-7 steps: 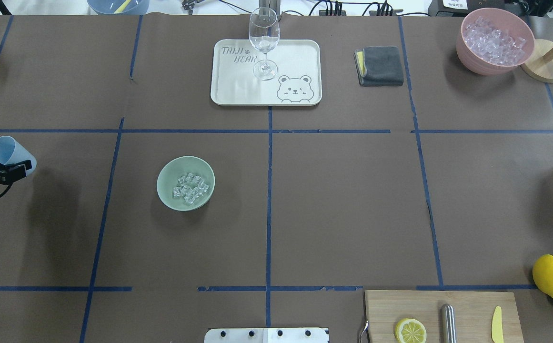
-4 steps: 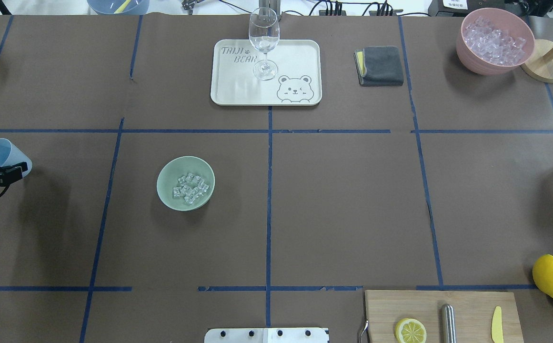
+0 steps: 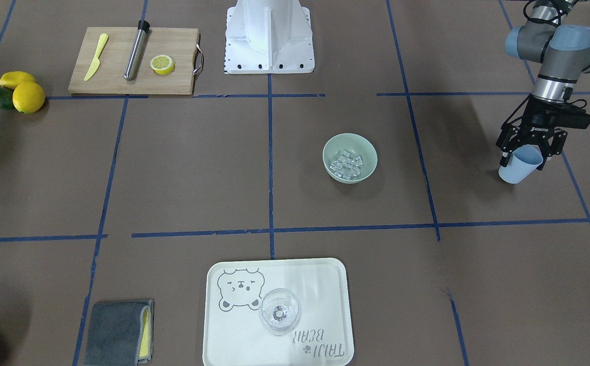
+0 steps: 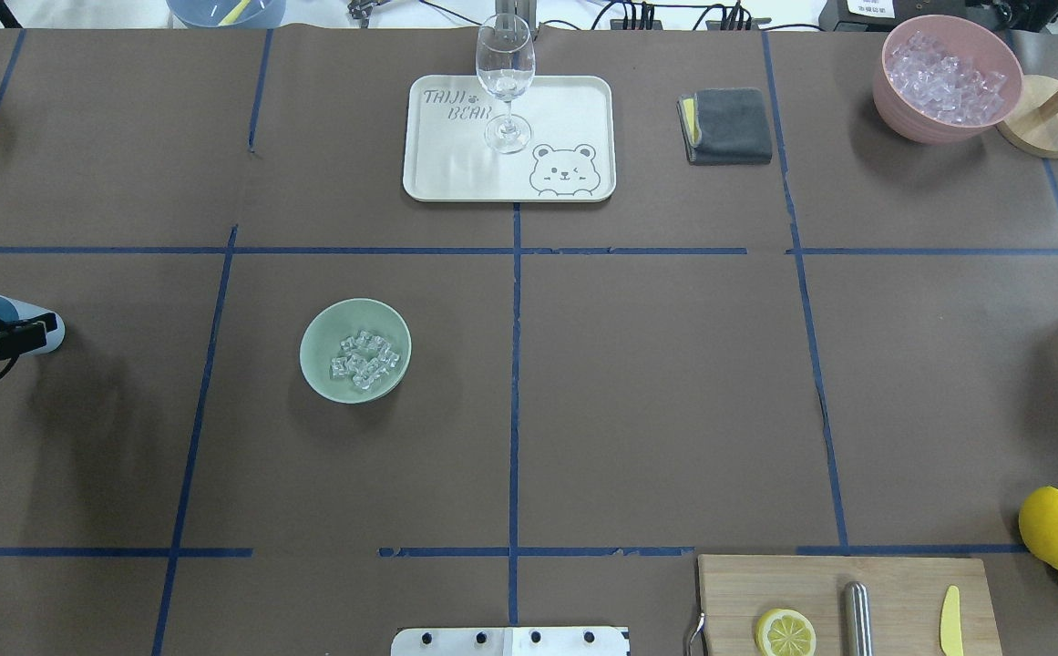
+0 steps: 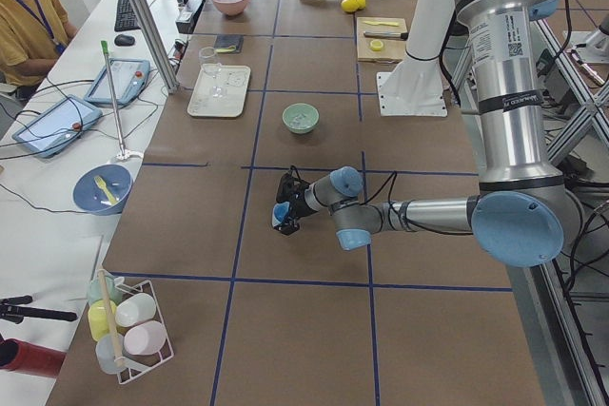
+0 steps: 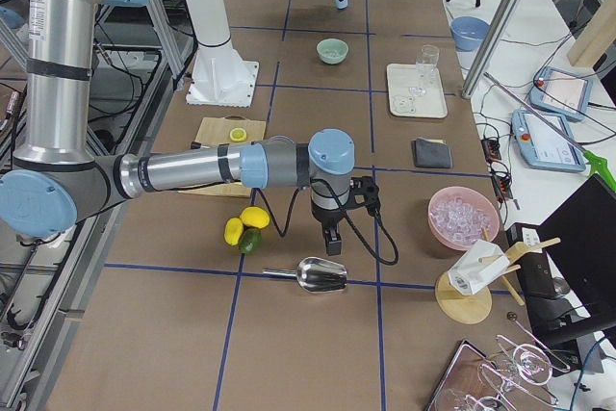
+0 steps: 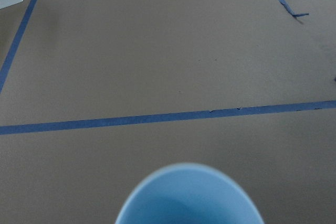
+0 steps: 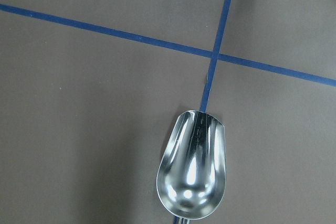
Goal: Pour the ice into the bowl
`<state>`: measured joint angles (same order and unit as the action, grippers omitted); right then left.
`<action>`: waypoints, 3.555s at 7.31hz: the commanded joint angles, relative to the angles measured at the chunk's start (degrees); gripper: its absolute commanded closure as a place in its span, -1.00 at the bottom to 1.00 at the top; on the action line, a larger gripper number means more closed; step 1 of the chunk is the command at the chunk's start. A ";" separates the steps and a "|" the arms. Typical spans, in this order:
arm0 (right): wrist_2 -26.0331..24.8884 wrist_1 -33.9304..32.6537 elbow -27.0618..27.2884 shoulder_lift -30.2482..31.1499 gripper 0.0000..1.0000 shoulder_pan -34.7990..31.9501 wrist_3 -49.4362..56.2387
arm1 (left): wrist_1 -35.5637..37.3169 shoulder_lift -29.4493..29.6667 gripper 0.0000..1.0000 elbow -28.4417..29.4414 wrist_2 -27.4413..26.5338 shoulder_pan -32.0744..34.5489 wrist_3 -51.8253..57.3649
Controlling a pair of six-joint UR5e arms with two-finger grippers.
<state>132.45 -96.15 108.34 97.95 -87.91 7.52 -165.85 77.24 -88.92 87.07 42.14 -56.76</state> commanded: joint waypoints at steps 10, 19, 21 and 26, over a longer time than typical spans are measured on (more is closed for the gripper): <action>0.52 0.00 1.35 -1.52 -1.00 0.02 -0.92 | 55.89 13.80 -1.00 -10.93 34.31 45.08 60.61; 5.27 0.00 9.61 -15.89 -1.00 18.60 -14.24 | 79.37 8.19 -1.00 -10.92 44.77 50.32 60.98; 4.14 0.09 9.53 -26.34 -1.00 30.81 -35.44 | 79.19 8.71 -1.00 -11.01 44.77 50.15 60.98; -25.44 -0.09 -10.53 -56.66 -1.00 56.42 -68.56 | 78.14 9.15 -1.00 -11.01 44.86 50.15 60.98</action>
<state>113.47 -96.22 106.64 49.69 -36.46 -54.41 -87.61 86.23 -99.93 131.90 92.28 4.22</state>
